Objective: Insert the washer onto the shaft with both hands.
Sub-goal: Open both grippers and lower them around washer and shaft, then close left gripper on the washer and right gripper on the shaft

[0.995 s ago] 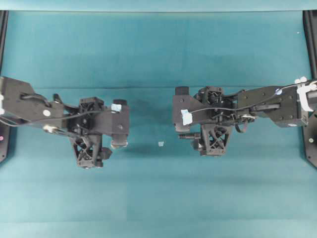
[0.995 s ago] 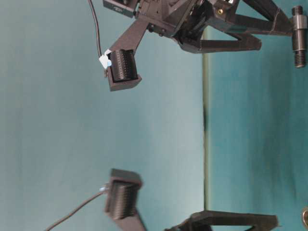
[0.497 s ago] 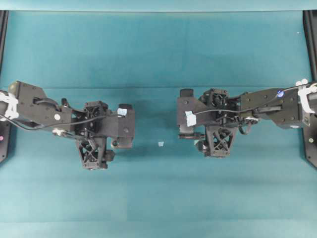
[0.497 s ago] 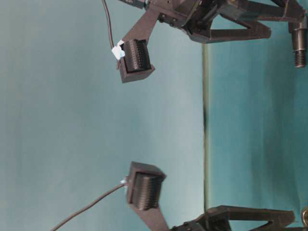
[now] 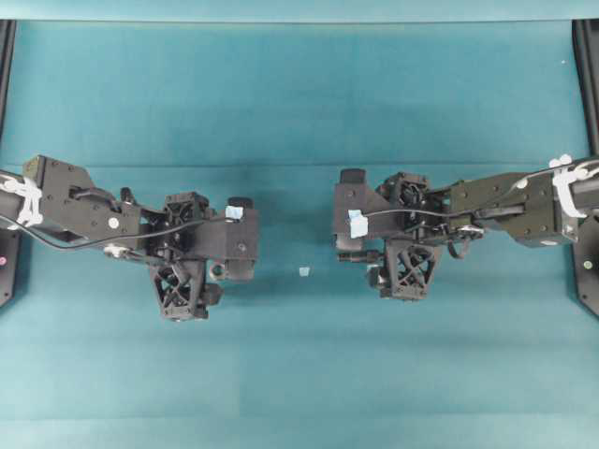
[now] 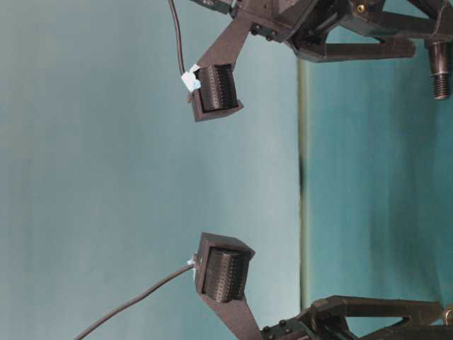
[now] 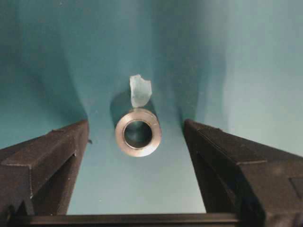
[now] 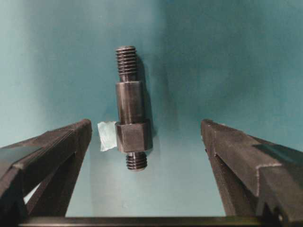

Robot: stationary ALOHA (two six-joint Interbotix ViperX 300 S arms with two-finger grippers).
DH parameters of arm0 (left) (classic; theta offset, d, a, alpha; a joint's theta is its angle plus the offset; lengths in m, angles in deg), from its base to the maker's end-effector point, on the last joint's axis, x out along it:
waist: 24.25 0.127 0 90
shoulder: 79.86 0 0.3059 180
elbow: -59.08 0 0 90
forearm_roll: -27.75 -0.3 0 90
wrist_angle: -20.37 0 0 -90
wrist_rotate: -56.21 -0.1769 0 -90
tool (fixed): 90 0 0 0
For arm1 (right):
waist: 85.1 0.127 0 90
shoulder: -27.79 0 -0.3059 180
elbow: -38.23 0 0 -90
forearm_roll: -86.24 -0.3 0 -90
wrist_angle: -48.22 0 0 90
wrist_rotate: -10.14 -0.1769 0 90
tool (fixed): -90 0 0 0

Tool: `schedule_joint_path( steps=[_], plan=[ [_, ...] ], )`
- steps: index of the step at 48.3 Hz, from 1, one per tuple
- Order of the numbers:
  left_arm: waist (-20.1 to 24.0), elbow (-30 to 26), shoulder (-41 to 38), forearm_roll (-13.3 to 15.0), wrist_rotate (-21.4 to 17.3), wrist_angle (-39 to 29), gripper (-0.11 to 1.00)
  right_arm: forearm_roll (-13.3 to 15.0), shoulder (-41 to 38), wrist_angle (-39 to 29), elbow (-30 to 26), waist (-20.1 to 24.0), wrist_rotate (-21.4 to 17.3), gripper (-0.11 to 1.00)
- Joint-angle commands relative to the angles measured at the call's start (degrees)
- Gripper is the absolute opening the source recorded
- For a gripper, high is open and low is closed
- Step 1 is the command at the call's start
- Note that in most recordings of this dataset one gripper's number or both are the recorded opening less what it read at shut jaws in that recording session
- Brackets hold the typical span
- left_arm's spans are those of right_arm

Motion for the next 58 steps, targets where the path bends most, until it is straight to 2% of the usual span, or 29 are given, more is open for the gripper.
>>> schedule_joint_path(
  steps=[1,41,58],
  plan=[
    [-0.09,-0.53,0.26,-0.26,0.09,0.26,0.88,0.00,0.26,0.26,-0.09,0.18,-0.18,0.86],
    [-0.09,-0.44,0.18,-0.26,0.18,0.26,0.87,0.26,-1.14,0.18,-0.44,0.18,0.00,0.85],
    [-0.09,-0.44,0.18,-0.26,0.09,0.26,0.87,0.35,-1.58,-1.41,-0.79,0.18,3.08,0.85]
  ],
)
